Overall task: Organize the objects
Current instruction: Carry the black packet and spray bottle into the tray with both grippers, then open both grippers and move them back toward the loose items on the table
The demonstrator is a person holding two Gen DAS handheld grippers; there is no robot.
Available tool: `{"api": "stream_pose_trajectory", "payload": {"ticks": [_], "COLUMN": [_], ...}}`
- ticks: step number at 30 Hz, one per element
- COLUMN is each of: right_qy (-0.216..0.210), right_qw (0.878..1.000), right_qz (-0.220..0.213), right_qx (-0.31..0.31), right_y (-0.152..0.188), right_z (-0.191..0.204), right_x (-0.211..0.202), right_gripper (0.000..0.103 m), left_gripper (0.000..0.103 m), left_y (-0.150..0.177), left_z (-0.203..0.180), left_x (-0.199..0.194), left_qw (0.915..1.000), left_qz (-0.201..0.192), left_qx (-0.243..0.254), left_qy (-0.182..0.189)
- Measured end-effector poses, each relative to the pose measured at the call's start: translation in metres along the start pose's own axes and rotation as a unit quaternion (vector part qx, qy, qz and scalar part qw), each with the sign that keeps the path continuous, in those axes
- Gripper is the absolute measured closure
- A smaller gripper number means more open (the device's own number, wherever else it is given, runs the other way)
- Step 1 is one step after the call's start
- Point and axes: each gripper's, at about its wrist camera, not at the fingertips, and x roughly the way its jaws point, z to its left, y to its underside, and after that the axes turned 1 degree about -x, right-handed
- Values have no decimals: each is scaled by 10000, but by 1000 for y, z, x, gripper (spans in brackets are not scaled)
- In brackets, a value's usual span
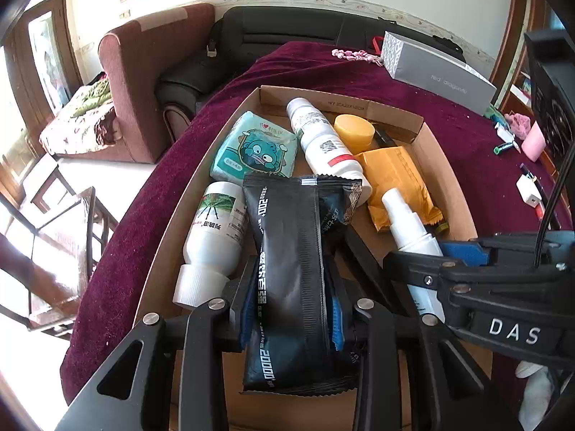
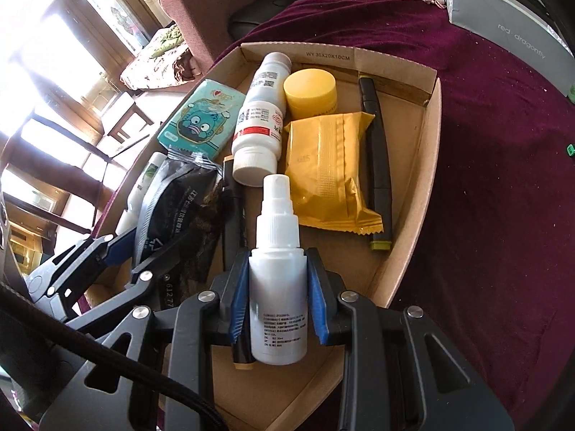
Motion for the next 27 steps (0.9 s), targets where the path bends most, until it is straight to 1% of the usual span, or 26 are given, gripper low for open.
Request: {"api": "stream_pose_trajectory", "payload": {"ticks": [2, 5, 10, 12, 14, 16, 17, 19, 20, 25, 27], "right_qy": [-4, -15, -73, -121, -160, -199, -218, -248, -257, -336, -364], "right_qw": [10000, 10000, 9999, 9998, 9996, 9995, 9994, 9992, 9991, 9984, 9980], "right_qz": [1, -10, -80, -137, -186, -236, -250, -289, -312, -432, -492], "right_qx": [5, 32, 93, 107, 110, 101, 98, 103, 102, 128, 173], "right_y": [1, 0, 1, 1, 1, 3, 3, 7, 8, 17, 20], "right_z": [0, -1, -2, -3, -3, -3, -3, -4, -4, -7, -11], "right_x": [0, 0, -4, -9, -13, -19, -21, -26, -28, -43, -49], "right_gripper": [75, 74, 68, 66, 66, 66, 66, 60, 59, 59, 59], "left_gripper": [68, 66, 65, 63, 56, 53, 53, 53, 53, 53, 53], "left_y": [-1, -1, 0, -1, -1, -1, 0, 2, 2, 8, 10], "left_z": [3, 7, 8, 9, 8, 9, 9, 10, 10, 14, 16], "left_x": [1, 2, -8, -14, -19, -22, -23, -25, -25, -35, -37], "left_qw": [9999, 9995, 9988, 9986, 9984, 9982, 9981, 9979, 9978, 9971, 9963], "left_qz": [41, 142, 111, 100, 83, 68, 66, 78, 76, 28, 39], "left_qx": [-90, -245, -382, -412, -446, -490, -513, -556, -582, -707, -789], "left_qy": [23, 154, 294, 332, 329, 344, 347, 321, 310, 275, 348]}}
